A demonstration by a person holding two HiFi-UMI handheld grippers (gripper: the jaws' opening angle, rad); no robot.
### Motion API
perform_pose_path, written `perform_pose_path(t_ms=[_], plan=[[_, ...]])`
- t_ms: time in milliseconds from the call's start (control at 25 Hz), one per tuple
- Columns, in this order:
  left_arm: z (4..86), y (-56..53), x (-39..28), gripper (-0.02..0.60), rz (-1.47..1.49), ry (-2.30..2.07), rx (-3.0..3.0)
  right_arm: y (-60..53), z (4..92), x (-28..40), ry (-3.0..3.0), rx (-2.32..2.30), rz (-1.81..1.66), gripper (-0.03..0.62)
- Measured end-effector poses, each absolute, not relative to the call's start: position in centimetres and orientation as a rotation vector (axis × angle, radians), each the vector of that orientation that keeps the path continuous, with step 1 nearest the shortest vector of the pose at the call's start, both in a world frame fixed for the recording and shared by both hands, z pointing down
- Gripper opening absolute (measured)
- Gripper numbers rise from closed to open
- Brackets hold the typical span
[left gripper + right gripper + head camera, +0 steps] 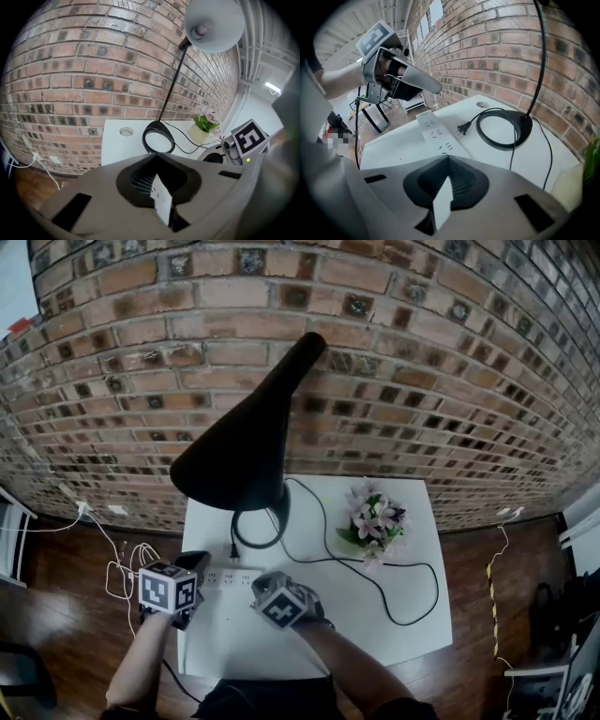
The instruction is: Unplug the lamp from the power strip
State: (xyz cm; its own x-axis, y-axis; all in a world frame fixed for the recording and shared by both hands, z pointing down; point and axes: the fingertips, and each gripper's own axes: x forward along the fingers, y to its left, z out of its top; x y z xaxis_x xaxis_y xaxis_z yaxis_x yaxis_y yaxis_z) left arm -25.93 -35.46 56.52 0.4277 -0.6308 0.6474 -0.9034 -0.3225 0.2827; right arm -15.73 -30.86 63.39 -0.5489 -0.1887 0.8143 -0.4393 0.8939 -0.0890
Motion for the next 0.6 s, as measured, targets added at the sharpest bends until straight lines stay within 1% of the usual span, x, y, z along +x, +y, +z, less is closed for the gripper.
perform_pose_path(t_ms=[400,600], plan=[[54.7,-32.8,-26.4,-0.008,0.489,-1.339,2.082,-30.7,63.5,-15.6,-2.124,0.51,0.318,-0.002],[52.6,-32.8,-25.5,-0.008,0.435,-1.353,2.127,-31.2,59.7,-16.5,-2.196,0.547,0.248,0.0]])
